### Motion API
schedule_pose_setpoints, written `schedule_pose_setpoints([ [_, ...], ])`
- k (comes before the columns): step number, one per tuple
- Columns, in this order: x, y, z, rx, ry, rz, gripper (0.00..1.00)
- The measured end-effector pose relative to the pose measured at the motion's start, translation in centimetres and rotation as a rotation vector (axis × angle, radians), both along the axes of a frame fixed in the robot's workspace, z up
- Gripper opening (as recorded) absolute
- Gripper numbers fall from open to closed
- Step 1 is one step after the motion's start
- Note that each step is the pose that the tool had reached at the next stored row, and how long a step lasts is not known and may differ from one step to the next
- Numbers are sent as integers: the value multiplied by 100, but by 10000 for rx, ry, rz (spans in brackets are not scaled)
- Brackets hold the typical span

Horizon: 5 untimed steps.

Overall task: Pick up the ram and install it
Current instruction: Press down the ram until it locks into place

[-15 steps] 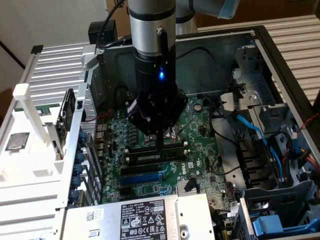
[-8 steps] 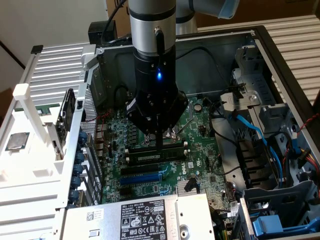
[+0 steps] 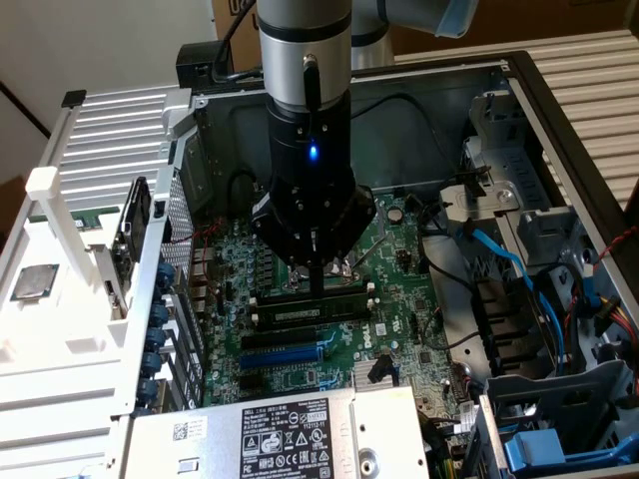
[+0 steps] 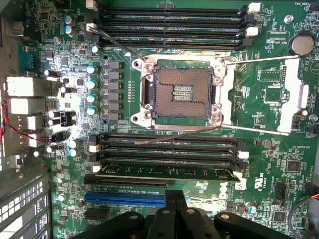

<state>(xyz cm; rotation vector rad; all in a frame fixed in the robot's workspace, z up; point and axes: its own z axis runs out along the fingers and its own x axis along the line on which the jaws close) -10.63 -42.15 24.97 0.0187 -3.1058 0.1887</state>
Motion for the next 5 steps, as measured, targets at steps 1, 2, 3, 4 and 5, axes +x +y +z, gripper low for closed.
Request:
schedule_pose_setpoints([
  [1,0,0,0,0,1,0,10],
  [2,0,0,0,0,1,-1,10],
  [3,0,0,0,0,0,-1,10],
  [4,0,0,0,-1,1,-1,10],
  [5,0,0,0,0,1,-1,10],
])
